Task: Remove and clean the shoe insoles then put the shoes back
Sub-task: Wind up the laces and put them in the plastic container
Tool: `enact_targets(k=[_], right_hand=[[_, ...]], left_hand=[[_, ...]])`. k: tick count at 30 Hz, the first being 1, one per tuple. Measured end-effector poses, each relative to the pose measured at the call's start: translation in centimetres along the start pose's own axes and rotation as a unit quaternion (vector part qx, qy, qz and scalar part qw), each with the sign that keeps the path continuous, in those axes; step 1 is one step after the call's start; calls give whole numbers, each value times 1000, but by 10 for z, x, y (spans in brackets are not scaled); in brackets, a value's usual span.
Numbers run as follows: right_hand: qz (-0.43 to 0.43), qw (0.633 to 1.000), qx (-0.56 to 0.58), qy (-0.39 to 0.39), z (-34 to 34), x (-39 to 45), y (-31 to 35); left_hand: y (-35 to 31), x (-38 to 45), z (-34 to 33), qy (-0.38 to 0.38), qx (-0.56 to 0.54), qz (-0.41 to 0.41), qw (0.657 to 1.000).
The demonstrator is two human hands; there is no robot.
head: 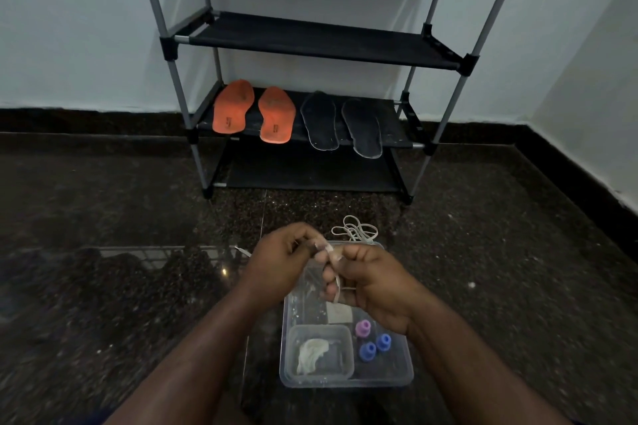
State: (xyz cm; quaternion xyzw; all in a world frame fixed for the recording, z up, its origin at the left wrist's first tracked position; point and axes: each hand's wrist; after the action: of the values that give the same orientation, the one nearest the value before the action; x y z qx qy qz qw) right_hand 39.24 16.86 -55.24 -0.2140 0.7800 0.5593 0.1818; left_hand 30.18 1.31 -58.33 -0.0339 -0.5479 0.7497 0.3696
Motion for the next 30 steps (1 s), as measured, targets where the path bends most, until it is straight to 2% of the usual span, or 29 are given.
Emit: enact_targets(k=[4,6,8,10,12,14,15,16,18,20,22,25,28,30], right_hand=[[98,977,190,-11,-6,-1,8],[160,962,213,-51,-5,2,7],[224,958,130,-118,-4,6,4],[260,943,-11,-206,-1,11,-2],[272,893,-212,-291,7,16,-8],[230,845,-380,-300,14,21,-14],[189,852,-401,-279,16,23,-16],[148,881,-376,-248,15,22,-16],[75,951,-247,-173,10,18,-14],[12,987,-131,-94,5,9,-8],[-9,997,-76,-31,6,2,-2],[20,998,42,33,6,-5,3],[91,976,192,40,0,-5,7],[159,959,235,-6,-2,1,6]], left_hand=[[3,-2,-9,68,29,19,997],[-1,-3,-14,117,57,11,991],[-7,-4,-17,154,92,2,984],[-10,-4,-16,170,119,-4,978],[-14,-4,-12,165,125,-9,978],[-14,-4,-7,140,131,-28,981],[-14,-3,-4,121,138,-39,982],[-13,-2,-1,103,148,-50,982],[-6,-2,3,68,170,-61,981],[-3,-1,4,36,161,-53,985],[-1,0,2,12,90,-22,996],[0,-1,-3,9,5,22,1000],[3,-4,-10,53,37,14,998],[0,-3,-15,88,56,-7,994]])
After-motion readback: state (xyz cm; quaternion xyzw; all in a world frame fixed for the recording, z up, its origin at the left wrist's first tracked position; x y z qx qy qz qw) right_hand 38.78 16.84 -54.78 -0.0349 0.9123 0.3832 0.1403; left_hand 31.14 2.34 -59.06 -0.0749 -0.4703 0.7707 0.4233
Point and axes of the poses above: each hand's wrist, its own x-axis towards the middle knuckle, its own z-axis out of the back of the hand, y = z × x, and after that the axes turned 12 degrees about -z, right-handed
